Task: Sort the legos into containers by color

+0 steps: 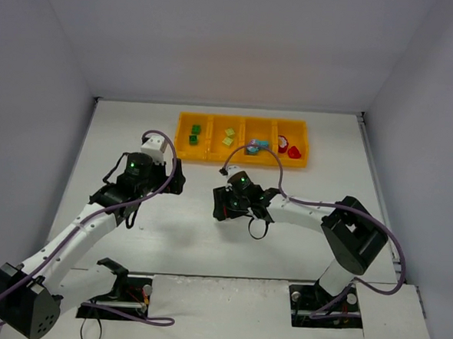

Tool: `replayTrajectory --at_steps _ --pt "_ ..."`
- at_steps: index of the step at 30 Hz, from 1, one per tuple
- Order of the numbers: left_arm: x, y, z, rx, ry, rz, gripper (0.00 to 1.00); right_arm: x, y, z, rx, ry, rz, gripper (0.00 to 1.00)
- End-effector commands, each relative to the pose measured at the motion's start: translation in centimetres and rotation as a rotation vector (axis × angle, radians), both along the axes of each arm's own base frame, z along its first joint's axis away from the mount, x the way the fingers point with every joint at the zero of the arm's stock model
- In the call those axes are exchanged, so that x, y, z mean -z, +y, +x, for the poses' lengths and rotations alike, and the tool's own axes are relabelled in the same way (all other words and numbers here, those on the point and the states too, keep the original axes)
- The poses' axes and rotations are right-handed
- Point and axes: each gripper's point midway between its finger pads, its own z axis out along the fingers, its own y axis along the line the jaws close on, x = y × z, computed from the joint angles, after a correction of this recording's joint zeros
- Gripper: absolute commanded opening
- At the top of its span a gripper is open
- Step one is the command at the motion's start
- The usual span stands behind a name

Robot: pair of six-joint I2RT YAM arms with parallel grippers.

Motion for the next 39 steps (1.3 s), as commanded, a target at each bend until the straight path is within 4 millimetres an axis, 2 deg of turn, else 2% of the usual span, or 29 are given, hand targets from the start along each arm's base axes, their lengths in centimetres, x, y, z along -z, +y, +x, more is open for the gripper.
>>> replayTrajectory --at_steps 1,5,9,15,17,21,23,24,25,28,34,39 --pt "-4.1 -0.2 1.4 -0.009 -0.105 -0.040 0.97 -3.0 2.6 1.6 -0.004 -0.069 0.085 0.54" --pt "-3.8 -0.2 1.5 -0.013 -0.103 -0.034 0.97 -3.8 3.3 1.6 -0.025 -0.078 0.103 0.61" --pt "-3.8 -0.2 1.5 -0.009 -0.098 -0.033 0.97 -6.2 4.1 1.9 -0.129 -0.153 0.112 0.61" --pt "-4.2 -0.1 1.3 -0.009 -0.112 -0.036 0.97 -7.9 2.8 2.2 -0.356 -0.349 0.037 0.62" --pt "-4.3 0.0 1.3 -0.013 -0.114 -0.038 0.97 -7.7 2.3 1.9 -0.429 -0.359 0.015 0.63" --pt "-4.2 0.0 1.2 -0.013 -0.110 -0.036 0.97 -7.0 0.4 3.1 -0.471 -0.353 -0.085 0.61" --pt "-4.4 0.0 1.1 -0.014 -0.117 -0.039 0.97 -6.7 -0.5 4.2 -0.439 -0.363 -0.129 0.52" --pt "-4.5 0.0 1.1 -0.014 -0.119 -0.040 0.97 -6.1 -1.4 4.1 -0.432 -0.335 -0.163 0.47" --pt "-4.6 0.1 1.1 -0.016 -0.122 -0.040 0.97 -6.0 -1.9 4.6 -0.411 -0.331 -0.180 0.39" --pt "-4.6 0.1 1.0 -0.016 -0.126 -0.042 0.97 -5.4 -2.8 5.3 -0.367 -0.317 -0.215 0.36" --pt "-4.5 0.1 1.1 -0.014 -0.116 -0.038 0.97 -2.9 -2.9 5.0 -0.372 -0.248 -0.234 0.34" --pt "-4.7 0.1 0.9 -0.013 -0.128 -0.040 0.97 -1.6 -2.1 4.5 -0.376 -0.206 -0.225 0.35"
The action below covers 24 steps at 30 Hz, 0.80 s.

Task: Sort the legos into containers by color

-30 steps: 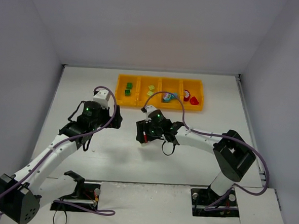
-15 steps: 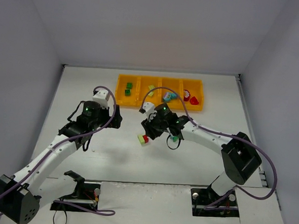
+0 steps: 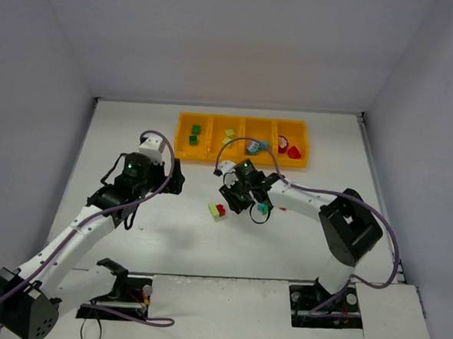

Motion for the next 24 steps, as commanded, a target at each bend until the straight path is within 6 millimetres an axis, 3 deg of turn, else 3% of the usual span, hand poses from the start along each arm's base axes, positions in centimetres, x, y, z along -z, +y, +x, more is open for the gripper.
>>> replayTrajectory --at_steps 1,15,24 --pt "-4.0 0.2 1.2 -0.022 -0.112 -0.029 0.97 -1.3 1.6 0.8 0.000 -0.025 0.039 0.35" --pt "-4.2 0.5 1.2 -0.038 -0.120 -0.022 0.97 -0.7 3.5 0.4 -0.014 -0.013 0.091 0.35" --pt "-4.0 0.5 1.3 -0.038 -0.116 -0.020 0.97 -1.3 4.2 -2.0 -0.068 0.017 0.132 0.36"
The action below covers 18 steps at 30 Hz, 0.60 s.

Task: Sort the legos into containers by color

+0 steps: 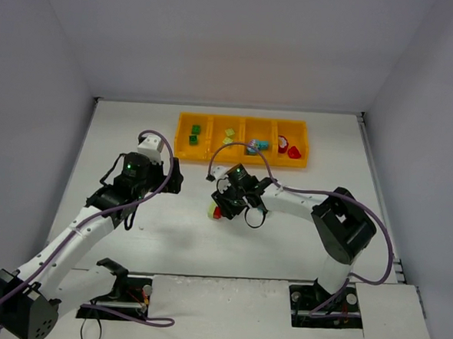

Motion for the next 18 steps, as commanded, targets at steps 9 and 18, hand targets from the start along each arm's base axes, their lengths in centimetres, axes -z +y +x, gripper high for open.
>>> replayTrajectory --at_steps 9,18 --pt "-3.6 0.0 1.3 -0.015 -0.097 -0.026 0.97 -3.5 0.5 -0.2 -0.032 -0.095 0.074 0.39" --pt "-3.6 0.1 1.3 -0.018 -0.097 -0.026 0.97 -4.1 1.4 0.0 0.064 -0.069 0.129 0.46"
